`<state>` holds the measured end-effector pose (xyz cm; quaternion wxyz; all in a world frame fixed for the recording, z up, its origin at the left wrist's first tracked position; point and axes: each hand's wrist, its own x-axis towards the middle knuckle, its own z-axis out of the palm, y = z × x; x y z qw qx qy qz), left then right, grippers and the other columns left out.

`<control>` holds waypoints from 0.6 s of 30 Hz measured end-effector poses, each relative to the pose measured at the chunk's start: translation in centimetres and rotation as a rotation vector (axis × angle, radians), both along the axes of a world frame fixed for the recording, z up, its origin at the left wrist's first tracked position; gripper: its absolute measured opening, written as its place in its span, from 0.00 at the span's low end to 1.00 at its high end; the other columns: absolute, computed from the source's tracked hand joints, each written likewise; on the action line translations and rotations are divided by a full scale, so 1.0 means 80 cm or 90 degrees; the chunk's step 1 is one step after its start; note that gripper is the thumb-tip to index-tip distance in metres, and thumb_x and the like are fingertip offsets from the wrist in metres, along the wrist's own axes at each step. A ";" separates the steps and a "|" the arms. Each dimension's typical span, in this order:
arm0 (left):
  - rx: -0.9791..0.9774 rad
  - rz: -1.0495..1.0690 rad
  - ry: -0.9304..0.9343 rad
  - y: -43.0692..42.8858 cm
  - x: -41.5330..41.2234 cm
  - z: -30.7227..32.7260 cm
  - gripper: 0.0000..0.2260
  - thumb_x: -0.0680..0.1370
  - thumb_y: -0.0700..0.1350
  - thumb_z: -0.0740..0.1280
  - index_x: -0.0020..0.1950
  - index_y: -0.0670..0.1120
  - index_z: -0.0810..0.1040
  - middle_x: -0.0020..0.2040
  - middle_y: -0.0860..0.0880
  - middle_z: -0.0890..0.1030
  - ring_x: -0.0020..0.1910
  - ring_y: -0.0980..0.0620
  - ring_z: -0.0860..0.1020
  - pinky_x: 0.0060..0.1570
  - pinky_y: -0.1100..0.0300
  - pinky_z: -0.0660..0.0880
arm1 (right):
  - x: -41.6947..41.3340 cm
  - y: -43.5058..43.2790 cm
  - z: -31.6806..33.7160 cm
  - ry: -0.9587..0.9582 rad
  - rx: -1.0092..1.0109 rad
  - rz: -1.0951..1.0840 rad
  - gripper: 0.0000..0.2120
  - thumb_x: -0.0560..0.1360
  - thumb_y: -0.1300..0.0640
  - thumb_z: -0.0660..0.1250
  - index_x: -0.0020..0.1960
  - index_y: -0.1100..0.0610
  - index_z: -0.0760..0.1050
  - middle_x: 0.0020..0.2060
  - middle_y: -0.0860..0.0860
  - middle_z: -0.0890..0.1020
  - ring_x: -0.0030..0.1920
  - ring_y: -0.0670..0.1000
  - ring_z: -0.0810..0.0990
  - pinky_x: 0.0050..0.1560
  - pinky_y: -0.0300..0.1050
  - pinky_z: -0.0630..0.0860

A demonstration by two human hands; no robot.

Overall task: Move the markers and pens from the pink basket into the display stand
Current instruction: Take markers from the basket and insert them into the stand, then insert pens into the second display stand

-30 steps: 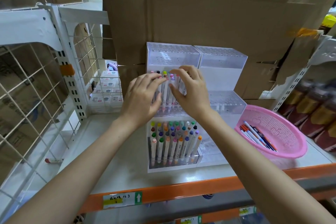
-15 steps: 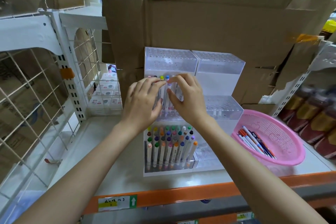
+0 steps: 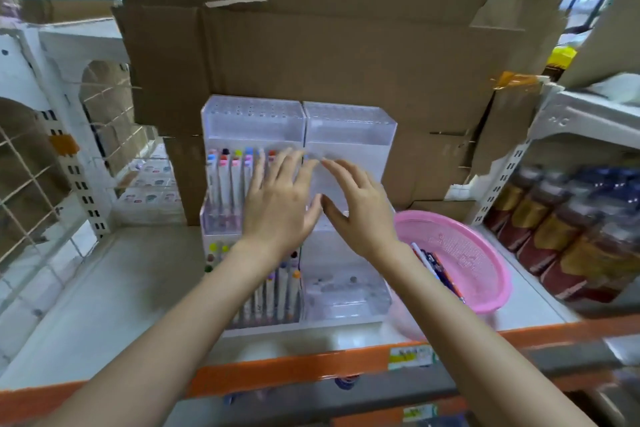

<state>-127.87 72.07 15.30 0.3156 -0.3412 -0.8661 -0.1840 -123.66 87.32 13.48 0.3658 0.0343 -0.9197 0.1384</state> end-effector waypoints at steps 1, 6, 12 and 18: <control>-0.007 -0.010 0.008 0.014 0.008 -0.003 0.24 0.72 0.48 0.71 0.66 0.42 0.74 0.67 0.41 0.74 0.68 0.42 0.70 0.70 0.40 0.62 | 0.011 0.015 -0.003 -0.014 0.009 -0.017 0.26 0.76 0.45 0.59 0.72 0.52 0.68 0.66 0.52 0.74 0.64 0.56 0.74 0.61 0.53 0.73; -0.040 -0.065 0.049 0.088 0.047 -0.021 0.21 0.71 0.49 0.68 0.62 0.42 0.76 0.61 0.42 0.77 0.62 0.43 0.75 0.64 0.41 0.68 | 0.063 0.092 -0.027 -0.085 0.006 -0.090 0.28 0.76 0.40 0.57 0.71 0.53 0.69 0.67 0.54 0.74 0.67 0.56 0.71 0.65 0.52 0.70; -0.064 -0.149 0.015 0.183 0.091 -0.054 0.20 0.70 0.49 0.67 0.60 0.44 0.78 0.59 0.44 0.79 0.58 0.44 0.77 0.57 0.47 0.75 | 0.120 0.179 -0.066 -0.211 -0.016 -0.174 0.32 0.73 0.37 0.51 0.74 0.50 0.64 0.69 0.52 0.71 0.68 0.54 0.70 0.65 0.52 0.70; -0.164 -0.152 -0.113 0.257 0.111 -0.095 0.20 0.72 0.49 0.68 0.62 0.44 0.74 0.58 0.44 0.76 0.58 0.42 0.75 0.57 0.49 0.72 | 0.146 0.245 -0.093 -0.316 -0.003 -0.242 0.30 0.77 0.42 0.62 0.75 0.51 0.61 0.70 0.51 0.70 0.67 0.55 0.70 0.62 0.49 0.69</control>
